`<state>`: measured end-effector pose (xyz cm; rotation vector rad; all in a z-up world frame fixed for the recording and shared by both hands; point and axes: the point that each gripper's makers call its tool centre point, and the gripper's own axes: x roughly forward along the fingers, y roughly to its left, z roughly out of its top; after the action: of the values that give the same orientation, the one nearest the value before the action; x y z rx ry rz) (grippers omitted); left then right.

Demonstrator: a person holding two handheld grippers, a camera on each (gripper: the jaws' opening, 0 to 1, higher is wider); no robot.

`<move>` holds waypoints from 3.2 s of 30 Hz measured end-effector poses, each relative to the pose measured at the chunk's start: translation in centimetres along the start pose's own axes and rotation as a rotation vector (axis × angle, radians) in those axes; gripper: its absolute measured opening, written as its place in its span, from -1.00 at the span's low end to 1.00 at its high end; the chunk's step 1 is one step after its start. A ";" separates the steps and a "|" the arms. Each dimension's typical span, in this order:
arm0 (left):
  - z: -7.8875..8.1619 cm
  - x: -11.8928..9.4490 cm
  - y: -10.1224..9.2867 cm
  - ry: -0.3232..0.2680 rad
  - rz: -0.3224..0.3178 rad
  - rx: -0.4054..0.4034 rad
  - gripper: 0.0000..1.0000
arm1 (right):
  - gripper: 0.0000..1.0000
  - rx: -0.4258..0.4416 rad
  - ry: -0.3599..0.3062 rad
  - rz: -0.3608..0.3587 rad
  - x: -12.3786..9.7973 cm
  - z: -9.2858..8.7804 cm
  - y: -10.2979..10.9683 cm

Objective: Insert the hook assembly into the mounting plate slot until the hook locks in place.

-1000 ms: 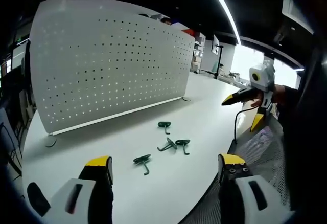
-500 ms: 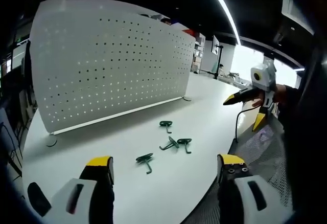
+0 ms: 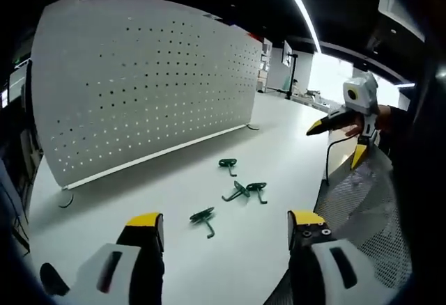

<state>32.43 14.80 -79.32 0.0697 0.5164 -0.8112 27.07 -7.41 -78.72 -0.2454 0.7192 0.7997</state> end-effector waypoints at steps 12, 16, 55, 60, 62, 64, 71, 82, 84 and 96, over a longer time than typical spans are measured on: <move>-1.4 1.8 1.8 0.069 -0.020 0.060 0.27 | 0.89 0.013 0.004 0.000 0.1 -0.3 -0.3; -1.5 2.3 2.3 0.083 -0.016 0.092 0.18 | 0.88 0.012 0.005 0.003 0.2 -0.3 -0.3; -4.5 7.7 5.2 0.167 -0.052 0.191 -0.45 | 0.87 0.045 0.017 0.011 0.5 -1.4 -1.0; -4.7 8.2 5.2 0.173 -0.067 0.217 -0.53 | 0.86 0.049 0.017 0.005 0.5 -1.4 -1.2; -4.8 8.4 5.2 0.177 -0.072 0.226 -0.55 | 0.86 0.049 0.019 0.004 0.6 -1.4 -1.2; -4.9 8.5 5.2 0.179 -0.071 0.227 -0.56 | 0.86 0.051 0.020 0.005 0.6 -1.4 -1.1; -5.1 8.9 5.0 0.186 -0.088 0.253 -0.64 | 0.85 0.057 0.022 0.007 0.8 -1.4 -0.9; -5.1 9.7 4.3 0.180 -0.112 0.299 -0.78 | 0.85 0.069 0.019 -0.006 0.6 -1.6 -1.0; -5.0 9.8 4.4 0.177 -0.113 0.304 -0.81 | 0.85 0.069 0.017 -0.005 0.6 -1.6 -1.0; -5.2 9.5 3.9 0.186 -0.119 0.310 -0.92 | 0.85 0.071 0.012 -0.006 0.5 -1.6 -1.0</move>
<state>38.50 12.47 -88.76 0.4064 0.5706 -1.0023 27.24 -8.54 -80.37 -0.1883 0.7561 0.7656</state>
